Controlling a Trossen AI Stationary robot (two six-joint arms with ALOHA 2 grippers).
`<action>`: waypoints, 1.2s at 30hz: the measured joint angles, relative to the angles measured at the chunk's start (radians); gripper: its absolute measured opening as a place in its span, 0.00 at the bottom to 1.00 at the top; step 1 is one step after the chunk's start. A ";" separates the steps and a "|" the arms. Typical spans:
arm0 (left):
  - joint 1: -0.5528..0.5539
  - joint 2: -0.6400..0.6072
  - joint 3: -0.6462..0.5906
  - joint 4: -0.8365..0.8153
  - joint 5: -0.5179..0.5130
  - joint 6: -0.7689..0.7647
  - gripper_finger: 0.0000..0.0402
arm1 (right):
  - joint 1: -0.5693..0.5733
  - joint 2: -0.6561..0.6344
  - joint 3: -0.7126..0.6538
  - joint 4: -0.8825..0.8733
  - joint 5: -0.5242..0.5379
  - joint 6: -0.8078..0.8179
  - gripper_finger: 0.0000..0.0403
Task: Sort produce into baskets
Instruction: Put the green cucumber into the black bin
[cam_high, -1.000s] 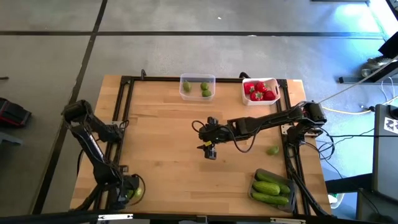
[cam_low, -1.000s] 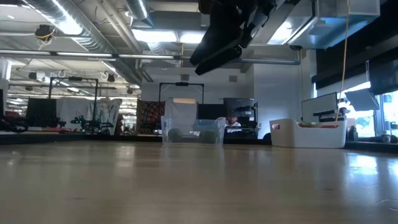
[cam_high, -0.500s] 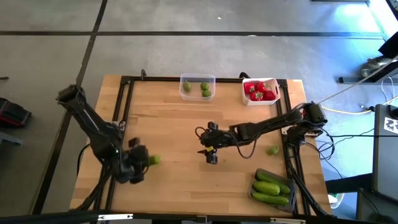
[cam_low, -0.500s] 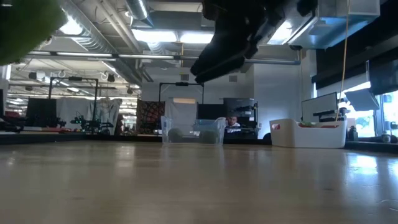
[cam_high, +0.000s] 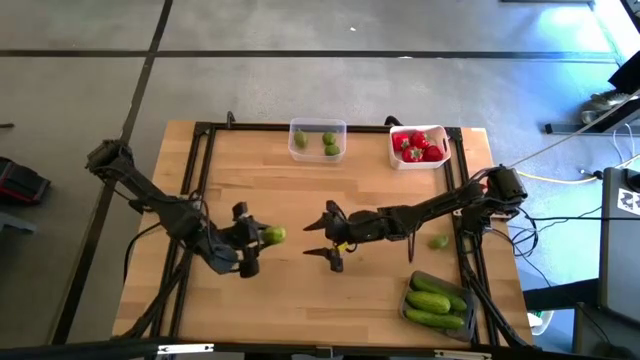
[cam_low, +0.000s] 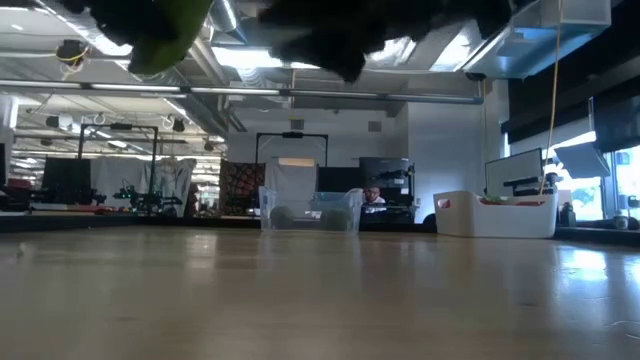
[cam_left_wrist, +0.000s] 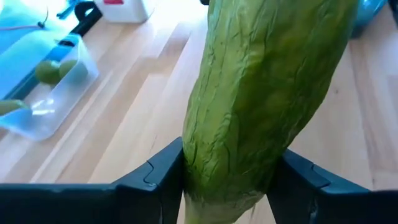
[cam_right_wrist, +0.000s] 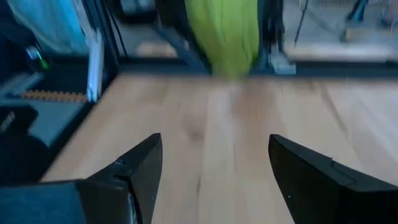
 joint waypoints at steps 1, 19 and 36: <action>0.005 0.000 0.000 0.019 0.000 0.011 0.44 | 0.000 0.000 0.000 0.031 0.000 -0.006 0.66; 0.097 0.085 0.000 0.445 0.015 0.218 0.44 | 0.000 -0.001 0.001 0.321 0.004 -0.018 0.66; 0.130 0.123 0.000 0.584 0.061 0.273 0.44 | -0.028 -0.001 0.001 0.331 -0.058 0.008 0.54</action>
